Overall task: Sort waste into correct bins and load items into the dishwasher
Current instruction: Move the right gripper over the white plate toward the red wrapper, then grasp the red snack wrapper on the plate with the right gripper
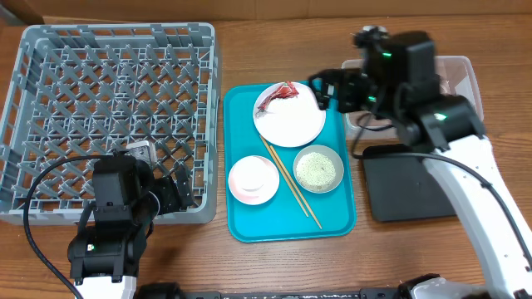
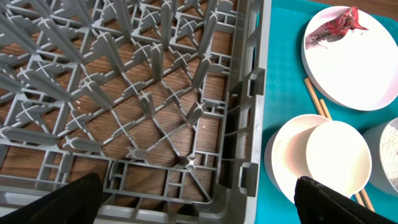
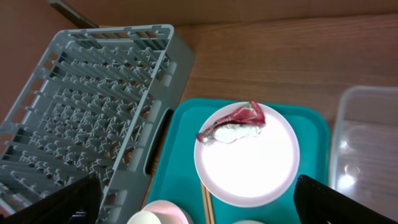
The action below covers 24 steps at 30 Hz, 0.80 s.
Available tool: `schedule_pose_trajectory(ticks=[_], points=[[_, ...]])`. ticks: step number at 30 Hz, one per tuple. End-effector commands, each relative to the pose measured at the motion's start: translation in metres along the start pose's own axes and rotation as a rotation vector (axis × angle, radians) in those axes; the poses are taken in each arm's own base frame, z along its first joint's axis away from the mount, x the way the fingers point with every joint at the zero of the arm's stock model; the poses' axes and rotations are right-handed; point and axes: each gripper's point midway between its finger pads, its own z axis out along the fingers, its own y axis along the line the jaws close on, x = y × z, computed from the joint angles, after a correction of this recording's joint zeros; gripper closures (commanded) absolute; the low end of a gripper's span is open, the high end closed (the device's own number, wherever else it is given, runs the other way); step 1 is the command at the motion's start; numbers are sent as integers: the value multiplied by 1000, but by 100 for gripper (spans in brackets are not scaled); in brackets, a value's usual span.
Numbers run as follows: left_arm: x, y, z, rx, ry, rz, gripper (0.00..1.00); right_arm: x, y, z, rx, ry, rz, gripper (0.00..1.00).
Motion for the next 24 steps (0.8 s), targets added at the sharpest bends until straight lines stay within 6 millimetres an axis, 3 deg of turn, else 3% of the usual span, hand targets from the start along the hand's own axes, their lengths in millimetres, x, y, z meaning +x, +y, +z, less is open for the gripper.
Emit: schedule_pose_trajectory(ticks=[1, 11, 15, 20, 24], points=[[-10, -6, -7, 18, -31, 6, 0, 0, -3, 36, 76, 13, 24, 0], [-11, -6, -7, 16, -35, 5, 0, 42, 8, 157, 113, 69, 38, 1], [-11, -6, -7, 16, -35, 6, 0, 68, -2, 187, 199, 98, 81, 3], [-10, -6, -6, 16, -34, 6, 0, 102, -4, 221, 218, 146, 170, 14], [-10, -6, -5, 15, -28, 5, 0, 119, -10, 236, 238, 172, 218, 21]])
